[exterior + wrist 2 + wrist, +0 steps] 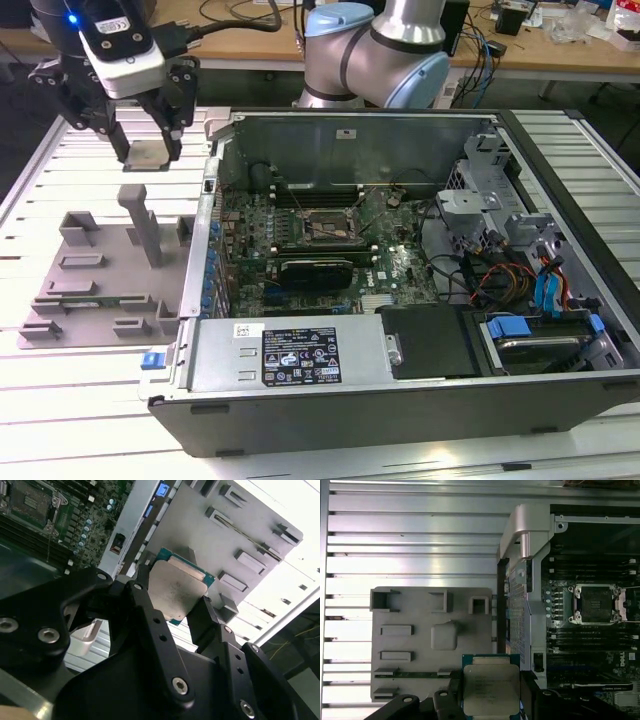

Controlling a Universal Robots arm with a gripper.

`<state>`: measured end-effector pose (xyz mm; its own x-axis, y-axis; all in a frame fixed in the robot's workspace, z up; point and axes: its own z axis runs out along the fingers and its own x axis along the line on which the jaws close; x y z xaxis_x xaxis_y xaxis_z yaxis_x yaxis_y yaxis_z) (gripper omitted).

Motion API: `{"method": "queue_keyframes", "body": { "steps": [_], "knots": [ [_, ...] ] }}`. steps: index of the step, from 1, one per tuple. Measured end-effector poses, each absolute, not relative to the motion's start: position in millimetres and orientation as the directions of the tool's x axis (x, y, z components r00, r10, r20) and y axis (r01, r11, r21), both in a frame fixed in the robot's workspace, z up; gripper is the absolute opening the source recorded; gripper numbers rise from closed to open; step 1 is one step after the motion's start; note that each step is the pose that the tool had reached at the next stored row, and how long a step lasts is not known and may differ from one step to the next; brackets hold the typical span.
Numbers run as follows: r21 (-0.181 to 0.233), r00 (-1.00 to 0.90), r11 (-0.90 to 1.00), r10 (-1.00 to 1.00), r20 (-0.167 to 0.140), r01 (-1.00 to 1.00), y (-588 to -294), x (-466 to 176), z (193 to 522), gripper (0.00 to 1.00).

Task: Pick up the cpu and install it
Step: 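Pick up the cpu and move it towards the insertion slot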

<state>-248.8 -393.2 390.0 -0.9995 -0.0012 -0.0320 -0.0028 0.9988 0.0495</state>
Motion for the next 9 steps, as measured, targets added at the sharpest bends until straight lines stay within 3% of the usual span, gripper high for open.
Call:
{"method": "queue_keyframes", "body": {
  "steps": [9],
  "knots": [
    [0.049,-0.999,0.999,-0.001,-0.032,-0.003,-393.2,-210.0,390.0,0.55]
  ]
}}
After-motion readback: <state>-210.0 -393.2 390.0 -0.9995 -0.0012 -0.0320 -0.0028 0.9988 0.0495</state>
